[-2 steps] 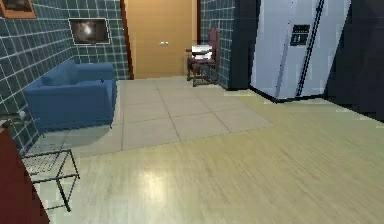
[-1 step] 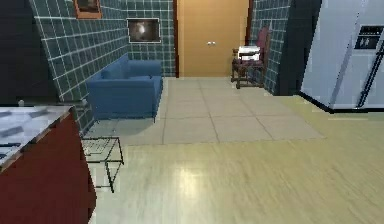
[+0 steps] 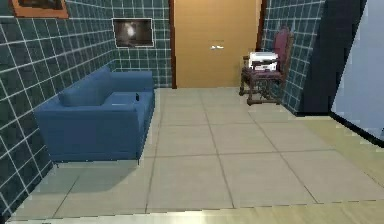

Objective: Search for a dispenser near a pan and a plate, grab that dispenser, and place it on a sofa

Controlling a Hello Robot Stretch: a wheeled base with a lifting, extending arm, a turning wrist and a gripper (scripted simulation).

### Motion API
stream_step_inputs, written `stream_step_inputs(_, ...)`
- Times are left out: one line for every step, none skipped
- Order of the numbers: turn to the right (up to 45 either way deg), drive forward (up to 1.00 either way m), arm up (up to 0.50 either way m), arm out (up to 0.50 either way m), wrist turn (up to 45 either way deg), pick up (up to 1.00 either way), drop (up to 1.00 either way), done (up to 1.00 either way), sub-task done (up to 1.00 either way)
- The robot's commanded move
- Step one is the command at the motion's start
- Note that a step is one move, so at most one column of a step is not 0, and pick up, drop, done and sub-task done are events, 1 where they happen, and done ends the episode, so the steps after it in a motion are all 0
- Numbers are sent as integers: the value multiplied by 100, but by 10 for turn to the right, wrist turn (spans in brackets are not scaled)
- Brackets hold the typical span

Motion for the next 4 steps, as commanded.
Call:
stream_step_inputs(0,100,0,0,0,0,0,0,0)
stream_step_inputs(0,50,0,0,0,0,0,0,0)
stream_step_inputs(0,100,0,0,0,0,0,0,0)
stream_step_inputs(-300,0,0,0,0,0,0,0,0)
